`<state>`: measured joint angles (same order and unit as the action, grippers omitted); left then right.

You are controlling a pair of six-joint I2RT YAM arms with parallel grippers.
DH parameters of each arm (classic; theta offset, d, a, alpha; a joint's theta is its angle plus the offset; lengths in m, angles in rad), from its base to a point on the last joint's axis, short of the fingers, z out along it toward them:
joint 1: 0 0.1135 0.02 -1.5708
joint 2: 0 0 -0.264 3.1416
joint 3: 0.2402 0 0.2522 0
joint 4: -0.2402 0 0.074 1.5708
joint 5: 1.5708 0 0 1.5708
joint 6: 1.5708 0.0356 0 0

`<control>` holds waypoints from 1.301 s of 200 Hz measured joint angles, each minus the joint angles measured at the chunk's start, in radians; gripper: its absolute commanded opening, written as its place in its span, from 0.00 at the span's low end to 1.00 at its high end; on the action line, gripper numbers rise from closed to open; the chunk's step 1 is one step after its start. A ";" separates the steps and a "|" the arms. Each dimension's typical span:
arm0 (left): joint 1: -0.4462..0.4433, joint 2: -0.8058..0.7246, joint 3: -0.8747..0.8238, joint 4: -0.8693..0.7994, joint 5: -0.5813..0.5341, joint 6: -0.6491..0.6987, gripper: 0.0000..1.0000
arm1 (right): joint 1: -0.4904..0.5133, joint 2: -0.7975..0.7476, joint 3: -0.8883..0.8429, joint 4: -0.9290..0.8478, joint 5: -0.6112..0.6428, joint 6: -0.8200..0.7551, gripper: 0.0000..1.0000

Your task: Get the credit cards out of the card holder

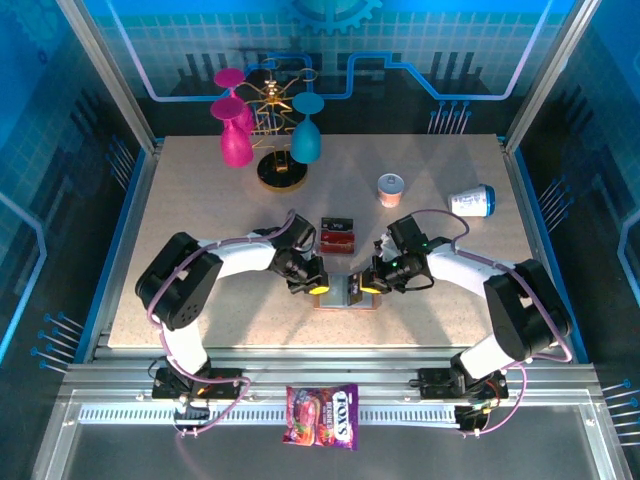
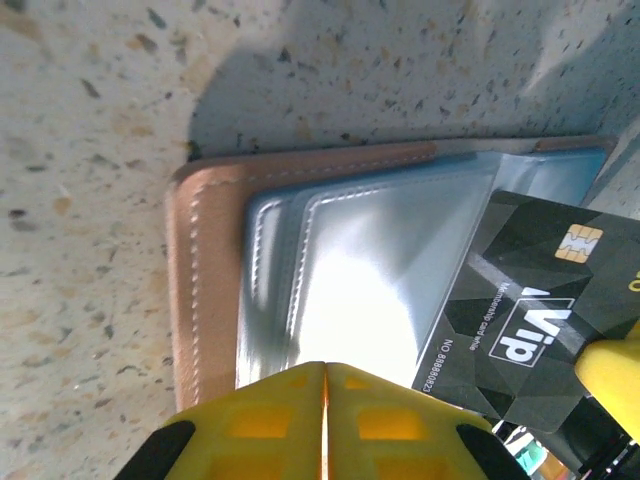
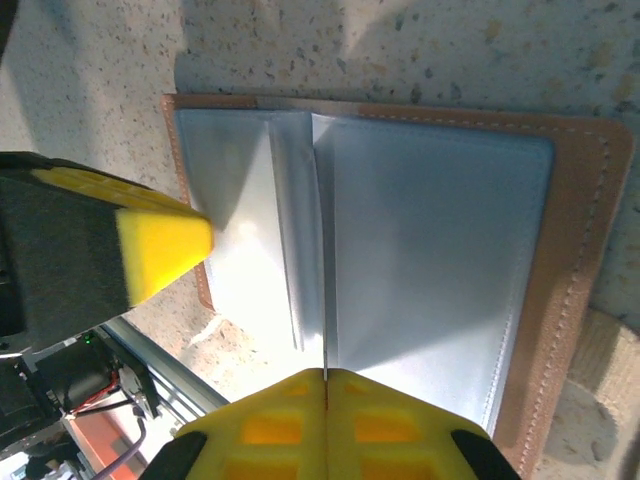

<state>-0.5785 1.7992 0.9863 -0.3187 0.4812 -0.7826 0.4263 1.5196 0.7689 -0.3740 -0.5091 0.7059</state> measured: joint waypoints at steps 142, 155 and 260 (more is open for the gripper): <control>0.126 -0.144 -0.095 0.021 -0.040 -0.003 0.13 | 0.049 0.086 0.370 -0.365 0.185 -0.559 0.00; 0.132 -0.148 -0.103 0.032 -0.040 -0.003 0.13 | 0.065 0.122 0.415 -0.406 0.217 -0.645 0.00; 0.197 -0.230 -0.200 0.073 -0.039 -0.003 0.14 | 0.142 0.338 0.786 -0.645 0.396 -1.218 0.00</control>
<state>-0.3813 1.5692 0.7860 -0.2459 0.4419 -0.7860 0.5678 1.8572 1.5547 -1.0195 -0.1131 -0.5117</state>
